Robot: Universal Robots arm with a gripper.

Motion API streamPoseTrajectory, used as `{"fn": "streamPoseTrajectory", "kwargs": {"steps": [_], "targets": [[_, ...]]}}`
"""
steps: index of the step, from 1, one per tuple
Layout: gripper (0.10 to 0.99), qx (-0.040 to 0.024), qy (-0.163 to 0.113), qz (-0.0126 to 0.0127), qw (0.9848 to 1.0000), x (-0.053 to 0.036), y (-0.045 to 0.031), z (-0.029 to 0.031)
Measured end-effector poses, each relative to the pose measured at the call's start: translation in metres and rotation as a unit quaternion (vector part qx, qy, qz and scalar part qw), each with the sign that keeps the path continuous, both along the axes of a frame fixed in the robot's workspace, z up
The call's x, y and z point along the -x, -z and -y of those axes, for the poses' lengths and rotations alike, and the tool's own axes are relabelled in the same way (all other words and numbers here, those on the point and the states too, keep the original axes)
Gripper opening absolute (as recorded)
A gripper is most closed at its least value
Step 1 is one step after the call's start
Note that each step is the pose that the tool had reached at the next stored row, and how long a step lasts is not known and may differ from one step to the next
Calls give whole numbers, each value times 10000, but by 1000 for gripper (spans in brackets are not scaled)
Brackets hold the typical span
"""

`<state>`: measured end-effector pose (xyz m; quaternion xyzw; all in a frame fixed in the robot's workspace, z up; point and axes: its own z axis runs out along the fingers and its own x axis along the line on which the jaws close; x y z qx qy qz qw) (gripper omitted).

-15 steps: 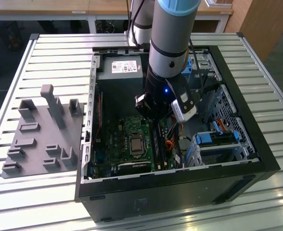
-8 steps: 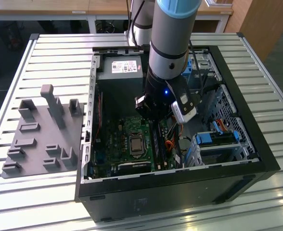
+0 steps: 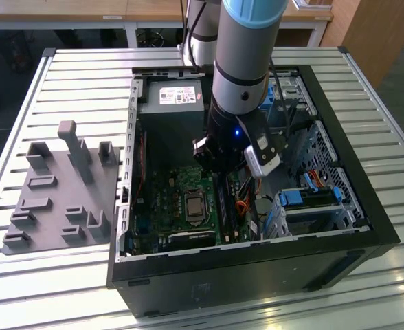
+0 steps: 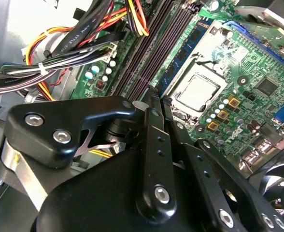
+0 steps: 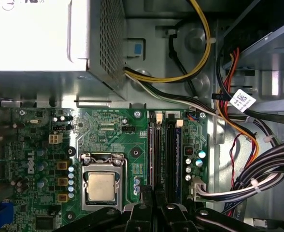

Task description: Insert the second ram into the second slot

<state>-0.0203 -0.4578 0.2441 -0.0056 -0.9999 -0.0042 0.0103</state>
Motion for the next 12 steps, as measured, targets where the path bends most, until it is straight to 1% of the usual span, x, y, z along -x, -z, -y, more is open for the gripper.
{"fn": "streamPoseTrajectory", "kwargs": {"steps": [6, 12], "targets": [[137, -1, 5, 0, 10000, -3, 50, 3], [137, 0, 1, -3, 10000, -11, 129, 4]]}}
